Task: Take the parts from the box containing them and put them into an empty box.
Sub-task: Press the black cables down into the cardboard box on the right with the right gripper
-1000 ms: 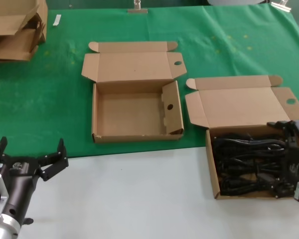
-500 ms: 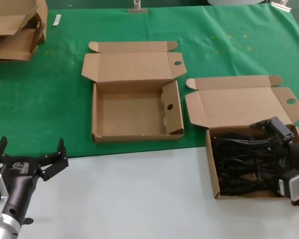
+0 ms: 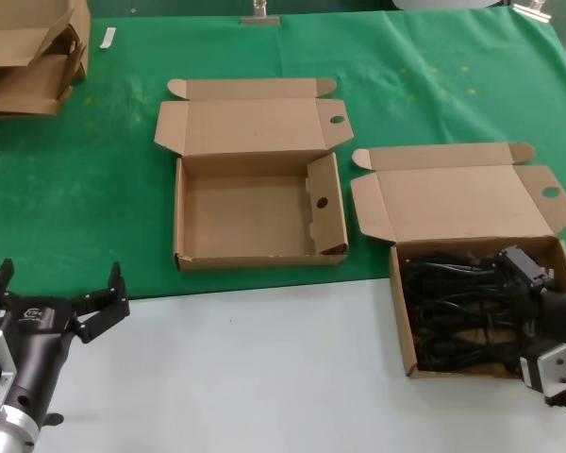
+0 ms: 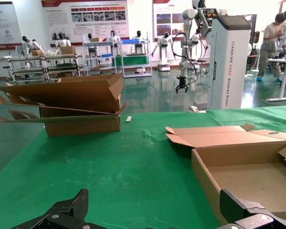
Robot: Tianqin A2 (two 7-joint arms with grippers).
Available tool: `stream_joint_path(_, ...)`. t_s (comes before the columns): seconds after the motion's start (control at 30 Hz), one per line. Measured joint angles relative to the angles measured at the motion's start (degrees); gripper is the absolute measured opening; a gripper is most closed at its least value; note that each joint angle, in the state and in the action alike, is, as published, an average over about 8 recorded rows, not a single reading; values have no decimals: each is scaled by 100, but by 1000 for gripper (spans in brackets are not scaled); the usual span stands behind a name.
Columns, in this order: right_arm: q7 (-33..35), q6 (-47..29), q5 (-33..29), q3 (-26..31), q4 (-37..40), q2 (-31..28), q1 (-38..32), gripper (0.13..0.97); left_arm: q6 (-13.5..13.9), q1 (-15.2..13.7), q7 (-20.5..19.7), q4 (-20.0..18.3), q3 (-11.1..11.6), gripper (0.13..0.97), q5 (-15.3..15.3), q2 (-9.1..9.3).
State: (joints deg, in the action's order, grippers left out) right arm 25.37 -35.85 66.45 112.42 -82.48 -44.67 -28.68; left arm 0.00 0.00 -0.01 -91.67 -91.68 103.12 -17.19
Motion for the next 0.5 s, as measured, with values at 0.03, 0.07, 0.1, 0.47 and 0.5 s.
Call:
stream_joint_path(0.03, 24, 13, 9, 9, 37, 13, -10, 964, 0, 0, 0, 0, 0, 966, 0, 0)
stream_joint_path(0.07, 49, 24, 20, 17, 74, 26, -23, 964, 0, 0, 0, 0, 0, 966, 0, 0)
stream_joint_path(0.1, 75, 34, 34, 24, 112, 37, -40, 963, 0, 0, 0, 0, 0, 966, 0, 0)
stream_joint_path(0.47, 292, -3, 217, 57, 421, 45, -290, 928, 0, 0, 0, 0, 0, 966, 0, 0)
stream_joint_path(0.5, 299, -11, 229, 56, 434, 39, -309, 921, 0, 0, 0, 0, 0, 966, 0, 0)
